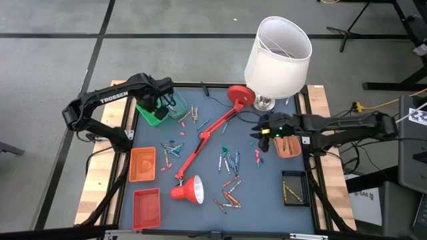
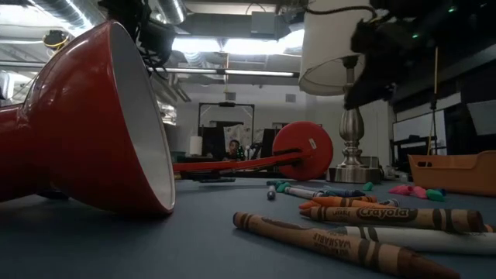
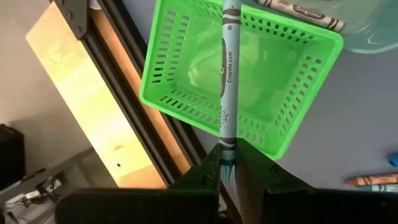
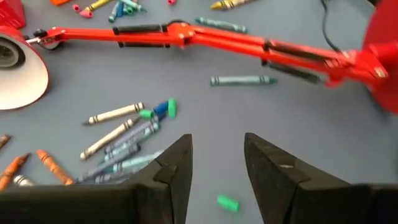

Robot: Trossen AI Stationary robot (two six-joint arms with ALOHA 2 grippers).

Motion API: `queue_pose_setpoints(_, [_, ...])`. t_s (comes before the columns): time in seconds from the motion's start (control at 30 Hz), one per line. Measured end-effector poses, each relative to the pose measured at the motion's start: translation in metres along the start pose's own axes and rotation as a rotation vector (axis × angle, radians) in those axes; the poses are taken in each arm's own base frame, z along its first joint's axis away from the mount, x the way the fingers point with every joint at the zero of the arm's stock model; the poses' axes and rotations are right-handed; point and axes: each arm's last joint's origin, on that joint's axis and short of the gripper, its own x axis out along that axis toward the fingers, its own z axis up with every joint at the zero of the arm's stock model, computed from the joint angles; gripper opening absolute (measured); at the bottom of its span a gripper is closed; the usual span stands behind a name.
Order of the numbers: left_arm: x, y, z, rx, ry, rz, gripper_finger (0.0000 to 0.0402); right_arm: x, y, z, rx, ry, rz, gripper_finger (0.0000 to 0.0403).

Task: Sort crayons
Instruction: Put the green crayon into the green bin

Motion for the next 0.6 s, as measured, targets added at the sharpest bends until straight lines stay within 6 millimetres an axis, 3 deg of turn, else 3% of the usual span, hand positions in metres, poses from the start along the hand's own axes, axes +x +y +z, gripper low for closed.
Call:
queue_pose_setpoints(0.3, [0.0,0.001,0.001,0.036,-0.017,0.034,0.0019,0.033,0.002,-0.005,-0.037,0.068,-0.016,0.0143])
queue_pose_setpoints(0.6, [0.0,0.001,0.001,0.039,-0.019,0.034,0.0072,0.044,0.002,-0.008,-0.065,0.095,-0.022,0.0143])
